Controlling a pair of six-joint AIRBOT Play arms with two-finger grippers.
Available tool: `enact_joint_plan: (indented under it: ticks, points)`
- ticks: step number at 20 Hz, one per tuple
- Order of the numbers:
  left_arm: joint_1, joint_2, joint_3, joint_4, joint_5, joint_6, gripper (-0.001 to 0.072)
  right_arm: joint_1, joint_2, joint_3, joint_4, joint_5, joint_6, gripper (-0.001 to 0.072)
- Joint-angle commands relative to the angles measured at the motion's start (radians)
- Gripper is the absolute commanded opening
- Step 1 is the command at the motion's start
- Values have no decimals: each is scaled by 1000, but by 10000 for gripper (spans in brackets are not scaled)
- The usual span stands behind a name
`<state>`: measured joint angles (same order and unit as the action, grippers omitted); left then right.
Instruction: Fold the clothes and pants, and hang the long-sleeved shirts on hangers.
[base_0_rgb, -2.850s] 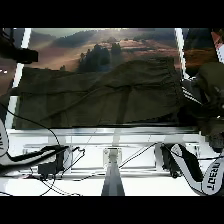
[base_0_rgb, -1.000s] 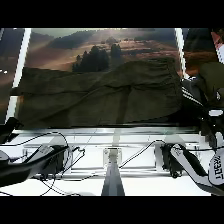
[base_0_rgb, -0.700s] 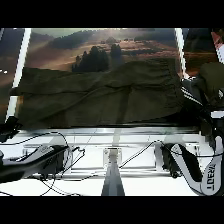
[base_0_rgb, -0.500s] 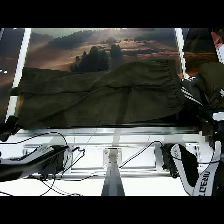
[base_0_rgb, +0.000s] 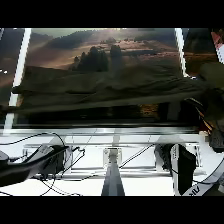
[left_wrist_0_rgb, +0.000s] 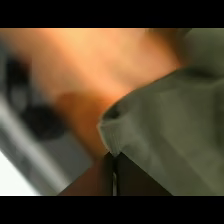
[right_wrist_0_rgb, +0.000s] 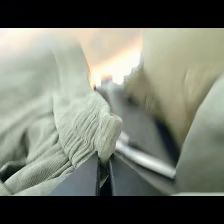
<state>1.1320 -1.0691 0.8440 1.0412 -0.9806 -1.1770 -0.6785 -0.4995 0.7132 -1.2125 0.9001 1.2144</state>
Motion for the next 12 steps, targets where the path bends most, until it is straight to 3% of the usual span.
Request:
enact_joint_plan:
  ticks: [1,5,8,12]
  points:
    - [1,103,57,-155,91,45,17,0,26,143,-72,87,7,25]
    - [-2,189,57,-267,157,125,17,0,34,222,-142,246,30,25]
    - [-45,195,57,-272,167,124,15,0,80,230,-191,257,88,25]
    - [-224,165,57,-246,296,123,12,0,77,227,-201,255,109,24]
